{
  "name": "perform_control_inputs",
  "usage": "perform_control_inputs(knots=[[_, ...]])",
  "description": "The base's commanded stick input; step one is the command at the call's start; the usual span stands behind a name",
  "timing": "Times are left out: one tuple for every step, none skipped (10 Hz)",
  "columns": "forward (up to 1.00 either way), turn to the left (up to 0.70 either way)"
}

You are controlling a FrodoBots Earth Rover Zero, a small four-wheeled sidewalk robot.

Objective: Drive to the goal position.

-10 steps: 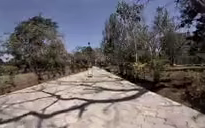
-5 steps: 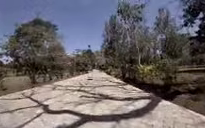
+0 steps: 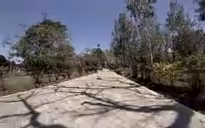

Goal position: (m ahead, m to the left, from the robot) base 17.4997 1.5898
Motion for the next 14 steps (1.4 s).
perform_control_inputs(knots=[[1.00,0.00],[1.00,0.00],[1.00,0.00],[1.00,0.00],[1.00,0.00],[1.00,0.00],[1.00,0.00],[1.00,0.00],[1.00,0.00],[1.00,0.00],[1.00,0.00],[1.00,0.00],[1.00,0.00],[1.00,0.00]])
